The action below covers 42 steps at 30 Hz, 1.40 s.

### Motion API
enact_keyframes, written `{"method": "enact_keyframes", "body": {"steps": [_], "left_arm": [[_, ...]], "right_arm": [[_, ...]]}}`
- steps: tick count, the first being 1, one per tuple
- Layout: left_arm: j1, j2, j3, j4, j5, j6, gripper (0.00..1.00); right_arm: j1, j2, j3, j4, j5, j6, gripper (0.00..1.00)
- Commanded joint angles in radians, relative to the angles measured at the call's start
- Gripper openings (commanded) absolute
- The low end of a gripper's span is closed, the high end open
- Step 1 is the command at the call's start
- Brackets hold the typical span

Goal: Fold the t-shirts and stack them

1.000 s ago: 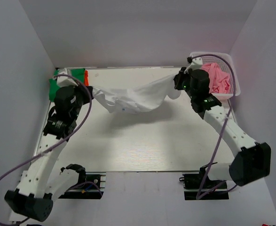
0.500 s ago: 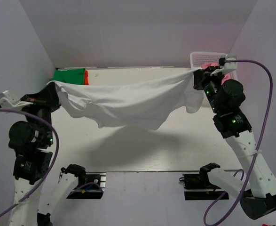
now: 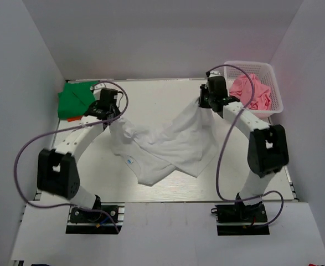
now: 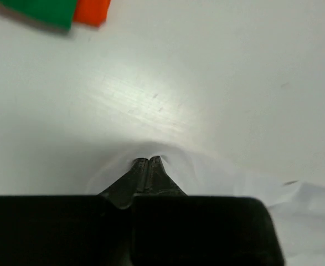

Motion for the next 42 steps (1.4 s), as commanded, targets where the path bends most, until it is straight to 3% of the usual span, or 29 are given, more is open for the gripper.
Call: {"method": "enact_keyframes", "body": {"steps": [1,2,3,5,8,9,16,25,28,32,38,42], "left_arm": [[0.009,0.065,0.037,-0.083,0.02,-0.044,0.0],[0.009,0.085,0.037,-0.109,0.007,-0.053,0.0],[0.009,0.11,0.05,-0.12,0.007,-0.053,0.01],[0.009,0.11,0.039,-0.12,0.007,-0.053,0.13],[0.018,0.084,0.011,-0.095,0.007,-0.053,0.96],[0.018,0.084,0.001,-0.095,0.007,-0.053,1.0],[0.018,0.012,-0.053,-0.129,-0.005,-0.071,1.0],[0.028,0.044,-0.114,-0.089,-0.003,-0.085,1.0],[0.037,0.064,-0.14,-0.056,0.006,-0.076,0.94],[0.037,0.119,-0.141,-0.032,0.029,-0.067,0.73],[0.046,0.185,-0.119,-0.022,0.073,-0.058,0.43],[0.055,0.21,-0.108,-0.022,0.073,-0.058,0.05]], "right_arm": [[-0.013,0.066,0.134,-0.086,-0.101,0.019,0.56],[-0.013,0.121,0.145,-0.115,-0.113,0.02,0.79],[-0.013,0.13,0.147,-0.125,-0.153,0.023,0.9],[-0.007,0.123,0.124,-0.122,-0.162,0.028,0.9],[-0.007,0.054,0.021,-0.097,-0.164,0.051,0.9],[-0.004,0.037,-0.053,-0.09,-0.161,0.057,0.9],[-0.012,-0.171,-0.278,-0.068,-0.153,0.117,0.9],[-0.012,-0.251,-0.467,-0.014,-0.308,0.138,0.9],[-0.009,-0.25,-0.494,-0.002,-0.347,0.128,0.9],[-0.01,-0.236,-0.513,0.007,-0.426,0.114,0.9],[-0.01,-0.242,-0.539,-0.025,-0.382,0.117,0.9],[-0.01,-0.247,-0.548,-0.05,-0.357,0.111,0.9]]}}
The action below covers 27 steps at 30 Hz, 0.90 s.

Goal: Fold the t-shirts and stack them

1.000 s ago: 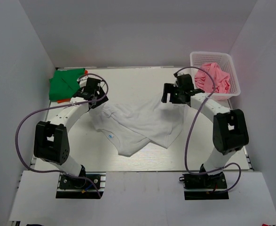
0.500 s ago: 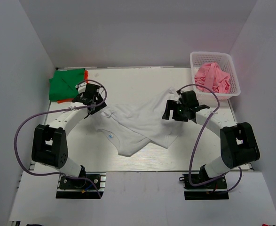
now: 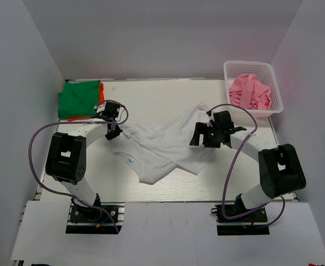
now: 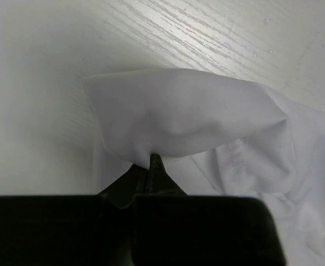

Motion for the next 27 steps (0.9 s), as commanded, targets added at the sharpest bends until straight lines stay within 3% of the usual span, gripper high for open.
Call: {"method": "enact_keyframes", "body": {"steps": [1,12,17,21,23,24,27], "left_arm": [[0.009,-0.025,0.026,0.018,0.012,0.006,0.0],[0.009,-0.183,-0.067,0.082,0.003,0.015,0.0],[0.009,-0.215,-0.076,0.095,0.014,0.015,0.0],[0.009,-0.234,-0.087,0.104,0.023,0.024,0.0],[0.009,-0.243,-0.096,0.104,0.023,0.024,0.0],[0.009,-0.243,-0.096,0.104,0.023,0.024,0.0],[0.009,-0.252,-0.096,0.104,0.023,0.024,0.0]], "right_arm": [[-0.002,-0.023,-0.007,-0.019,0.012,-0.013,0.9],[-0.002,0.01,-0.021,-0.001,-0.076,-0.015,0.9],[-0.002,0.02,-0.021,0.007,-0.11,-0.006,0.86],[-0.002,0.021,-0.029,0.041,-0.173,0.013,0.64],[-0.002,0.017,-0.029,0.065,-0.179,0.025,0.39],[-0.002,0.014,-0.035,0.077,-0.181,0.033,0.33],[-0.004,0.015,-0.026,0.084,-0.183,0.039,0.27]]}}
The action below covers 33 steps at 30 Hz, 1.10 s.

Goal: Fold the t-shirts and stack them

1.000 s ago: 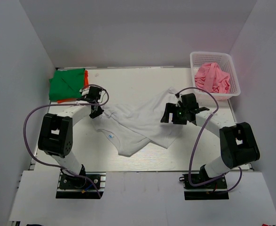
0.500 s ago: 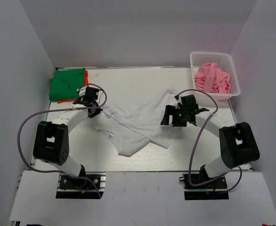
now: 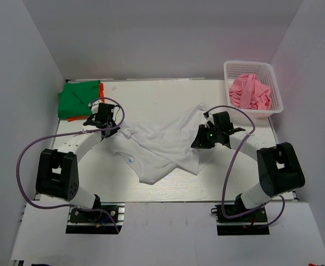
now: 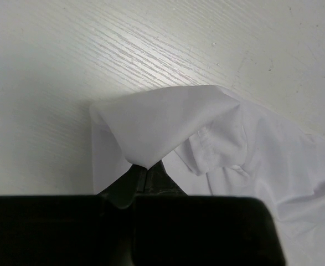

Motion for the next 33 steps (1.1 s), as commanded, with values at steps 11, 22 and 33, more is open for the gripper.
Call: {"method": "enact_keyframes", "body": {"steps": [11,22,33], "left_arm": [[0.004,-0.076,-0.014,0.017,0.004,0.016,0.0],[0.004,-0.134,-0.023,0.017,-0.019,0.016,0.0],[-0.014,-0.467,0.075,0.064,-0.047,0.071,0.0]], "right_arm": [[-0.001,0.022,-0.038,0.027,0.07,-0.035,0.61],[-0.002,-0.096,-0.026,0.047,0.104,-0.05,0.0],[-0.007,-0.453,0.09,0.098,0.377,-0.03,0.0]]}}
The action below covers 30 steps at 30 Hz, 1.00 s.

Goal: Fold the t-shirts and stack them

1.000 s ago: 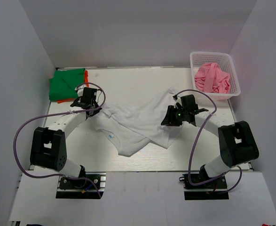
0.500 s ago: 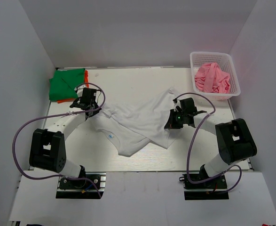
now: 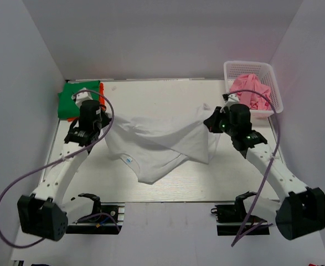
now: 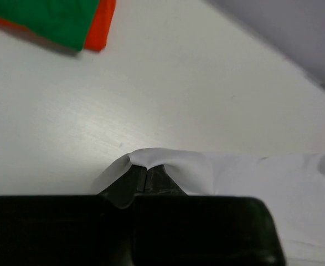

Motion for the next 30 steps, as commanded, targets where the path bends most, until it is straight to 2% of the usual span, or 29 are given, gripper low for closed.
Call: {"method": "enact_keyframes", "body": {"steps": [1,4,8,14,19,25,30], "left_arm": [[-0.006,-0.164,0.078,0.053,-0.034,0.029,0.0],[-0.006,-0.282,0.106,0.044,-0.074,0.029,0.0],[-0.006,-0.388,0.2,-0.005,-0.085,0.042,0.0],[0.006,-0.533,0.311,-0.029,-0.071,0.06,0.0],[0.006,-0.645,0.424,-0.04,-0.028,0.089,0.0],[0.006,-0.643,0.585,-0.055,0.108,0.129,0.0],[0.006,-0.572,0.6,-0.053,0.166,0.143,0.0]], "right_arm": [[-0.003,-0.12,0.078,0.077,0.178,0.001,0.0],[-0.005,-0.206,0.108,0.128,0.28,0.007,0.0],[-0.003,-0.269,0.199,0.108,0.304,-0.04,0.0],[-0.003,-0.35,0.386,0.05,0.252,-0.118,0.0],[-0.003,-0.436,0.455,0.016,0.148,-0.14,0.0],[-0.003,-0.513,0.547,-0.021,0.057,-0.154,0.0],[-0.02,-0.516,0.559,-0.023,0.117,-0.164,0.0]]}}
